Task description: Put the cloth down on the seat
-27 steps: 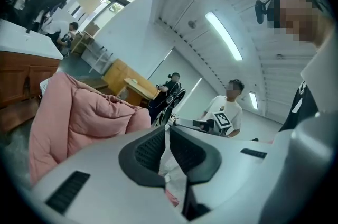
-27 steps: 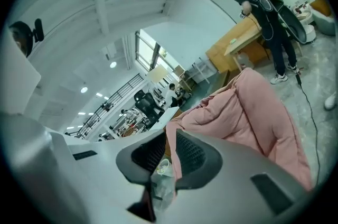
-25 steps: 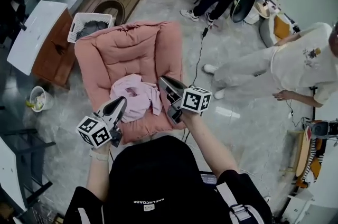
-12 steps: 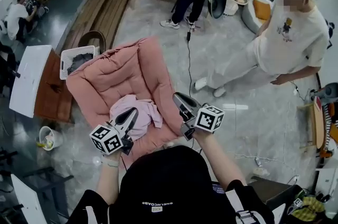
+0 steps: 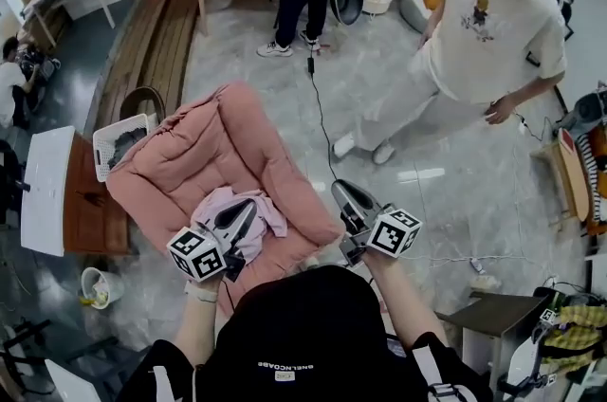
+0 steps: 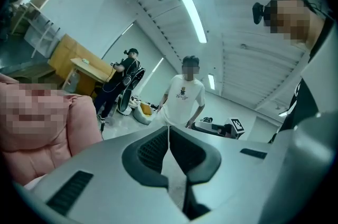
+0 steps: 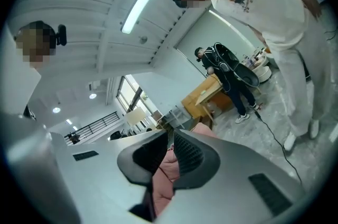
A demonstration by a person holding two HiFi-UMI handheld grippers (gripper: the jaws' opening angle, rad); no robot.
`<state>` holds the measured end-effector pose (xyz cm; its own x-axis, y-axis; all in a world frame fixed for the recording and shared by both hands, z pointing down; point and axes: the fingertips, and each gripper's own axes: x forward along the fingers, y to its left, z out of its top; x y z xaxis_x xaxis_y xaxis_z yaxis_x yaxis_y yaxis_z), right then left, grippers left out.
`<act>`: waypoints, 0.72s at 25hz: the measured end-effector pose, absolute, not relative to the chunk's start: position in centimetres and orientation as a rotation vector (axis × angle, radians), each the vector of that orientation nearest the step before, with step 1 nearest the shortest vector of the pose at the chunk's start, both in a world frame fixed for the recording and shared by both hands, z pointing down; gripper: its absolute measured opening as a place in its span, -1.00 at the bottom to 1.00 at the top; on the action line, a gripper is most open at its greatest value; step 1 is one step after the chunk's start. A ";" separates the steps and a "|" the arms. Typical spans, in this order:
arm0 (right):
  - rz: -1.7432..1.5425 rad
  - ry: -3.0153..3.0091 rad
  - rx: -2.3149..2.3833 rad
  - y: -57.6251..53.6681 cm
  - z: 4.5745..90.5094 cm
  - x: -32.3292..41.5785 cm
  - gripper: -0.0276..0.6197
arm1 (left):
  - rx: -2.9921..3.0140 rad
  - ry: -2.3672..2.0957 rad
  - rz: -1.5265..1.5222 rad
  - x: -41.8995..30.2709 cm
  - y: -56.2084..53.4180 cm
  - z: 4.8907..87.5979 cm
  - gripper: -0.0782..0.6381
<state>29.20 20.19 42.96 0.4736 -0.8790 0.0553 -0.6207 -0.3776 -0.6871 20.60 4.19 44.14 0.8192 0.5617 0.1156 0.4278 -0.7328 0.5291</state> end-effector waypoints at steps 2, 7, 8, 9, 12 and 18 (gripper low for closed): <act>-0.543 1.210 -2.149 22.1 43.1 29.0 -0.74 | 2.508 0.770 0.372 20.9 5.5 44.0 -0.73; -0.483 1.188 -2.165 24.4 42.4 28.5 -0.74 | 2.509 0.836 0.375 21.7 7.0 43.4 -0.73; -0.473 1.186 -2.172 24.6 42.2 28.5 -0.74 | 2.510 0.843 0.372 21.9 7.0 43.3 -0.73; -0.463 1.185 -2.179 24.7 42.1 28.4 -0.74 | 2.512 0.849 0.368 22.0 7.1 43.2 -0.73; -0.444 1.200 -2.207 24.7 41.8 28.2 -0.74 | 2.520 0.867 0.356 22.3 7.3 42.9 -0.73; -0.457 1.221 -2.239 24.5 41.9 28.0 -0.76 | 2.525 0.891 0.355 22.6 8.2 42.9 -0.73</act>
<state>28.05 24.48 41.90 0.5310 -0.8467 0.0354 -0.6622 -0.4406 -0.6062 22.61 8.23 42.86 0.7599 0.6432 0.0934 0.5311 -0.6973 0.4814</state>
